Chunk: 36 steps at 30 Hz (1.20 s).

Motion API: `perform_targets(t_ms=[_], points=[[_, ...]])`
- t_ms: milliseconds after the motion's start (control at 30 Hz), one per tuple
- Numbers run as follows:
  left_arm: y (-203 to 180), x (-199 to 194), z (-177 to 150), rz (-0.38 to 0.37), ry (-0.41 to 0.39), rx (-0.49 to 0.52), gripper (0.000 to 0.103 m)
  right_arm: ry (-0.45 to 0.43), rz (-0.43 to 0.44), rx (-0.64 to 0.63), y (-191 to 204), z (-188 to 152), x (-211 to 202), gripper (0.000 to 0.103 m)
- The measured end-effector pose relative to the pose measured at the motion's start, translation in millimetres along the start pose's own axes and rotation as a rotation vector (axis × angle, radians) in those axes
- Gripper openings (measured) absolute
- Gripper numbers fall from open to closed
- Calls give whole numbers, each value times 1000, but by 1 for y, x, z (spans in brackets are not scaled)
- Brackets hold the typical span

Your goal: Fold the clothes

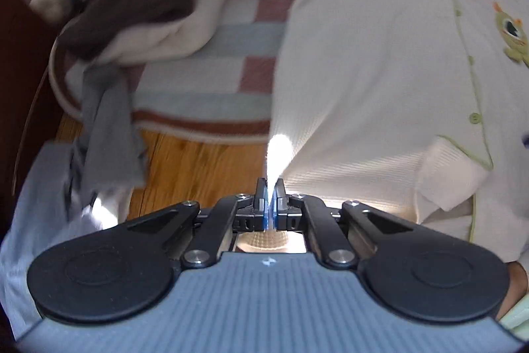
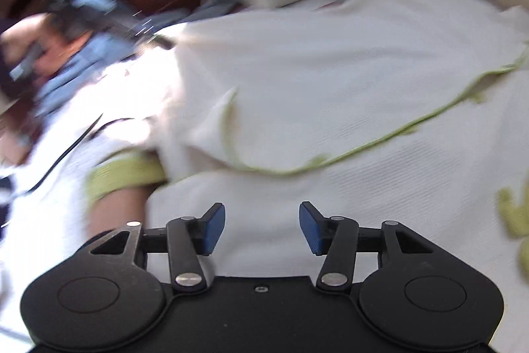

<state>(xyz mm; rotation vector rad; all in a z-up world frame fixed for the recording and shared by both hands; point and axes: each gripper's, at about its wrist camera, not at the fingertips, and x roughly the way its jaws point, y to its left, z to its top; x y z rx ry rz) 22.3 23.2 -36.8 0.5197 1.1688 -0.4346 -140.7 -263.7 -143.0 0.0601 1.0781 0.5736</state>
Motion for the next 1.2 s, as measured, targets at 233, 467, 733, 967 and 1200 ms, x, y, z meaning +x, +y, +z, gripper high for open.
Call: perform_targets(t_ms=[233, 467, 733, 967, 1200], points=[[-39, 39, -19, -18, 112, 17, 9, 164, 93, -155, 41, -24, 13, 58], [-152, 22, -5, -35, -150, 517, 75, 131, 94, -81, 30, -25, 15, 59], [-199, 40, 20, -186, -297, 690, 77, 109, 378, 383, -24, -39, 14, 59], [-176, 103, 23, -446, 240, 369, 74, 63, 262, 354, -12, -38, 4, 59], [-204, 49, -14, -515, 164, 505, 62, 147, 154, 326, 6, -29, 13, 60]])
